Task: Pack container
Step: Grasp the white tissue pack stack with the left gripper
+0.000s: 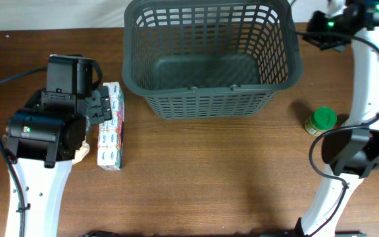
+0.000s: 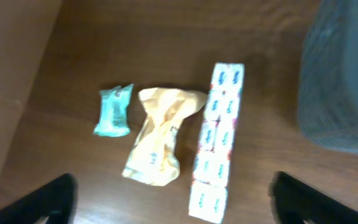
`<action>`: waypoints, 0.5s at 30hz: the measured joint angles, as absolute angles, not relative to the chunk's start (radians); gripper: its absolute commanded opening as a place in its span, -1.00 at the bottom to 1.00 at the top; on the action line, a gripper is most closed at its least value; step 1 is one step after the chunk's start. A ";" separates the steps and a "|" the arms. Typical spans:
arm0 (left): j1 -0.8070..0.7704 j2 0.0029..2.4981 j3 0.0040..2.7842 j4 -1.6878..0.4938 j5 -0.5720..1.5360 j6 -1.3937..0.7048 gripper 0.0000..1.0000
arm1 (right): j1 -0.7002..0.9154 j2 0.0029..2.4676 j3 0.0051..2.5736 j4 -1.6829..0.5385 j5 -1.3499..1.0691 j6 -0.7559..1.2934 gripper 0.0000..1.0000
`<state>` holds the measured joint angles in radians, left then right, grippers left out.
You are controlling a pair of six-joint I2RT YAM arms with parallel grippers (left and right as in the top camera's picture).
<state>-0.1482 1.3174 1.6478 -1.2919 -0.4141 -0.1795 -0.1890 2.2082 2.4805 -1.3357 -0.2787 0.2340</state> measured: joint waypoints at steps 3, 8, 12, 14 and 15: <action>-0.094 1.325 1.648 -1.334 -0.393 -0.164 0.48 | -0.250 2.208 2.481 -1.347 -0.277 0.259 0.63; 0.068 1.401 1.648 -1.373 -0.198 -0.096 0.58 | -0.323 2.208 2.481 -1.375 -0.274 0.269 0.07; 0.146 1.509 1.648 -1.387 -0.028 -0.028 0.73 | -0.340 2.206 2.481 -1.399 -0.247 0.268 0.42; 0.154 1.559 1.648 -1.402 0.014 -0.003 0.74 | -0.344 2.191 2.480 -1.403 -0.218 0.270 0.57; 0.155 1.588 1.648 -1.405 0.031 0.009 0.74 | -0.345 2.180 2.479 -1.402 -0.201 0.269 0.64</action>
